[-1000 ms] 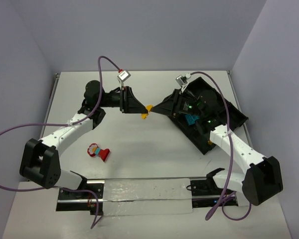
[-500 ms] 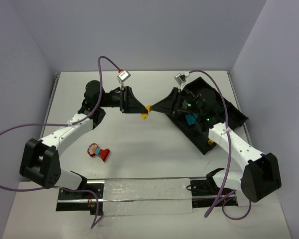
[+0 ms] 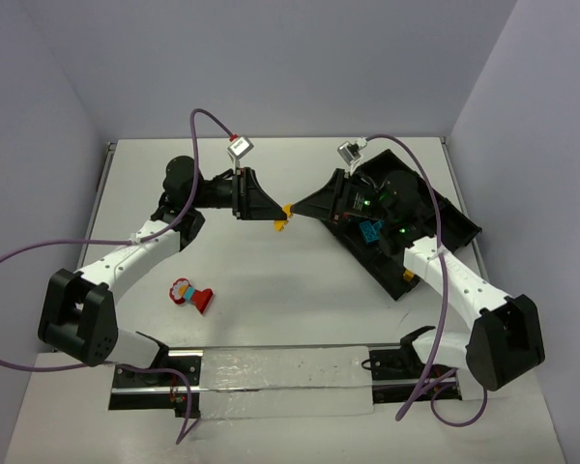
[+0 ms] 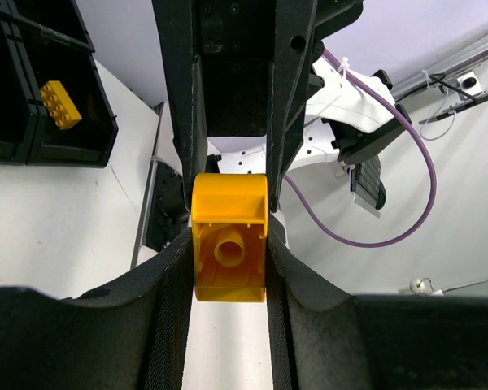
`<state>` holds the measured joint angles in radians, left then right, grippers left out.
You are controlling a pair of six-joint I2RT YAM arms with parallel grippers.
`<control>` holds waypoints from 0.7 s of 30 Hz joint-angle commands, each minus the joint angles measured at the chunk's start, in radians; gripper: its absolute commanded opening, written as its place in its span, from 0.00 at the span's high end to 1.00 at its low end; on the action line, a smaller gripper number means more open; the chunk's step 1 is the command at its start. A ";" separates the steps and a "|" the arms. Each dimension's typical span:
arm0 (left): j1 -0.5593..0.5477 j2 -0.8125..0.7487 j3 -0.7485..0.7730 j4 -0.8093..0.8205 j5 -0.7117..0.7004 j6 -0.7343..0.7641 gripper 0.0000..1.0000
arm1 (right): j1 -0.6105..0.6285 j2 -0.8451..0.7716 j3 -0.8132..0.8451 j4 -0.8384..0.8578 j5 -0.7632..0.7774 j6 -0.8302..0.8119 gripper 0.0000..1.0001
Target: Sort the legos into containers by color
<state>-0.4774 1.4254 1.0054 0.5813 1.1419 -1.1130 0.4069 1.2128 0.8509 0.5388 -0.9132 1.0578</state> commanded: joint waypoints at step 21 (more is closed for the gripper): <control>0.015 -0.025 0.069 -0.421 -0.085 0.337 0.01 | 0.006 -0.067 0.084 -0.268 0.115 -0.206 1.00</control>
<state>-0.4726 1.4250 1.0405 0.1904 1.0691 -0.8257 0.4080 1.1836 0.8783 0.3118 -0.8254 0.9042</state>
